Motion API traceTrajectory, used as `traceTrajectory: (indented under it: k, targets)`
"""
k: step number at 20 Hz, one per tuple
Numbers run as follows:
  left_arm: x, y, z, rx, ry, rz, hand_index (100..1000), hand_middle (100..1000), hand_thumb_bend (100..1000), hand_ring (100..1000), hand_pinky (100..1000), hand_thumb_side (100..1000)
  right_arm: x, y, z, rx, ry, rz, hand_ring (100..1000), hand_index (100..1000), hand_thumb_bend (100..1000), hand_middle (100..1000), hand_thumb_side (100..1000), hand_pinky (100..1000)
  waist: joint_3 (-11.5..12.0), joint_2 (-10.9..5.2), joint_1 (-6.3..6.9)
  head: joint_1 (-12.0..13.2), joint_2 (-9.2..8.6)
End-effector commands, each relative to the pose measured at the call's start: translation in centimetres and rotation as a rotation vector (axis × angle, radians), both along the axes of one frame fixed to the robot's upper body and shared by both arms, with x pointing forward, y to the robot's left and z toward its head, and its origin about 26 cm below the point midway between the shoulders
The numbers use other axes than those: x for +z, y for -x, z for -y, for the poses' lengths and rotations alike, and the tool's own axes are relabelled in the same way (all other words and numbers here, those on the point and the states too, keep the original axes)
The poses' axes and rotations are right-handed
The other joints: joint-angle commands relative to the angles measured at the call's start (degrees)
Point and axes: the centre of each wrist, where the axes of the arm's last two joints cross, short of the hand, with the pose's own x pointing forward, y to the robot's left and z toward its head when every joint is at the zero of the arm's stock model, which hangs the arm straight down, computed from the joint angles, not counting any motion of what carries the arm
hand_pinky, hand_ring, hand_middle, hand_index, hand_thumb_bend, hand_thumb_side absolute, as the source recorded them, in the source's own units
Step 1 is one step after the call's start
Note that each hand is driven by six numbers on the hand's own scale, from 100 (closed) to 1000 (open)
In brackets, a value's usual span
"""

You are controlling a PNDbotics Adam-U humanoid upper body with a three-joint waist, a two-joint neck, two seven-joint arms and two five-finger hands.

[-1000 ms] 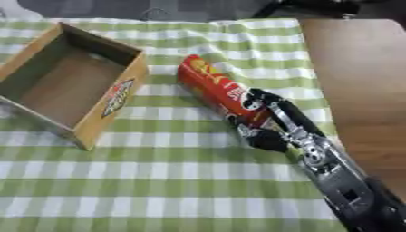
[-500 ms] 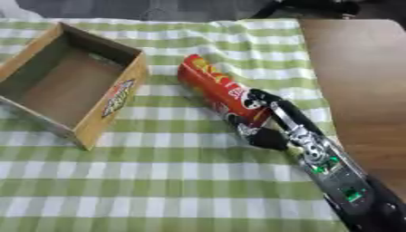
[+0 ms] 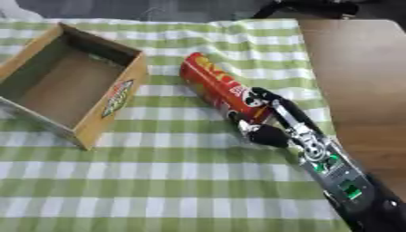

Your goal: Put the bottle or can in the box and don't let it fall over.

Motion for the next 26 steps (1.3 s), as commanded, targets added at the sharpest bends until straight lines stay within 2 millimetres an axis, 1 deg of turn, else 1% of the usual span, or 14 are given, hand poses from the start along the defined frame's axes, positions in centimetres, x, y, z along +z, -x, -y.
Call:
traceTrajectory:
  k: [1,3,6,7,10,11,14,20,26]
  targets:
    - [1.0,0.2,-0.2,0.006,-0.009,0.038,699,590,168,494,504,662,-2.6,0.2,0.1,-0.024,0.013,-0.09,798,1000,100,813,100,351,0.24,-0.29,0.33,-0.26,-0.3]
    - [1.0,0.2,-0.2,0.006,-0.009,0.038,698,590,168,494,504,661,-2.3,0.2,0.0,-0.035,0.02,-0.051,782,996,100,792,100,317,0.23,-0.3,0.31,-0.25,-0.28]
    - [1.0,0.2,-0.2,0.006,-0.008,0.039,698,590,167,494,504,662,-1.7,0.5,-0.2,-0.039,0.037,0.021,770,983,100,768,100,305,0.2,-0.34,0.29,-0.21,-0.31]
    - [1.0,0.2,-0.2,0.007,-0.009,0.039,698,590,166,495,504,662,-1.4,0.5,-0.3,-0.038,0.043,0.045,751,970,100,740,100,298,0.18,-0.37,0.28,-0.22,-0.32]
    - [1.0,0.2,-0.2,0.007,-0.009,0.041,697,590,162,495,504,663,-0.8,0.8,-0.6,-0.037,0.049,0.092,694,961,100,697,100,286,0.14,-0.46,0.26,-0.27,-0.4]
    - [1.0,0.2,-0.2,0.007,-0.009,0.041,697,590,161,495,505,663,-0.5,0.9,-0.7,-0.036,0.047,0.107,671,959,100,682,100,264,0.14,-0.47,0.25,-0.24,-0.44]
    - [1.0,0.2,-0.3,0.008,-0.008,0.04,696,590,159,496,505,666,0.3,1.1,-0.9,-0.035,0.044,0.15,652,959,100,668,100,219,0.1,-0.54,0.21,-0.24,-0.41]
    - [1.0,0.2,-0.3,0.01,-0.008,0.041,696,591,157,497,506,670,1.9,1.5,-1.2,-0.04,0.025,0.224,625,950,100,637,100,199,0.02,-0.64,0.16,-0.23,-0.38]
    - [1.0,0.3,-0.3,0.01,-0.008,0.041,695,592,157,498,507,671,3.0,1.7,-1.5,-0.045,-0.023,0.265,611,953,100,631,100,188,-0.04,-0.68,0.17,-0.22,-0.37]
